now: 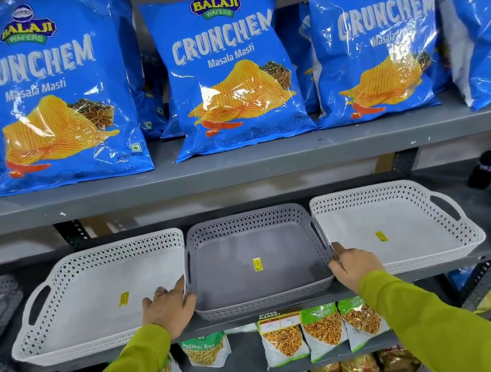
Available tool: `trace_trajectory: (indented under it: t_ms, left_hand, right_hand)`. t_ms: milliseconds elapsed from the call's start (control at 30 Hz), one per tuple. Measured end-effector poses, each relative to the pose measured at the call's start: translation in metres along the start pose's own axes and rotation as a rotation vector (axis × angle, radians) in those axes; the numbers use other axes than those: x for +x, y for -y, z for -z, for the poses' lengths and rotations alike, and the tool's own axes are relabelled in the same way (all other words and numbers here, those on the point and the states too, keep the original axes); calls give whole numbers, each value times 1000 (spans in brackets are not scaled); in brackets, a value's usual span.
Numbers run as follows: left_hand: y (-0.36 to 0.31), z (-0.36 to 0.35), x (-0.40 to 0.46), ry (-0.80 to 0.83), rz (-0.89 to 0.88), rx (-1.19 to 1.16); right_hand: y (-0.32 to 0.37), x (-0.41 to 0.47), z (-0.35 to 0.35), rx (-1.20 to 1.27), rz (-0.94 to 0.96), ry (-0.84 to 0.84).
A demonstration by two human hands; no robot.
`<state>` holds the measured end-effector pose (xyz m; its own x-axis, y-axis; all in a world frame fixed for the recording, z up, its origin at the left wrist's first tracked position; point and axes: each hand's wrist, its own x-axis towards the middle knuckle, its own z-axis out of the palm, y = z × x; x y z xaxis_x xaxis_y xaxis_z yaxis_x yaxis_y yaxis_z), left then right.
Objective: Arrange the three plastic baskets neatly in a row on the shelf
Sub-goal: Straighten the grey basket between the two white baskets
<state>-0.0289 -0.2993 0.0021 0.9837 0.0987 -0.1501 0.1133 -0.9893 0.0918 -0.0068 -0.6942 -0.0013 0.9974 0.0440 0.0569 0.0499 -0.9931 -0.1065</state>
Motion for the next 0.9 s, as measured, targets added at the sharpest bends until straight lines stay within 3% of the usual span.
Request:
trace_trajectory:
  t_ms: [900]
  left_hand:
    - [1,0,0,-27,5,41]
  right_hand:
    - [7,-3,3,-6,-40,25]
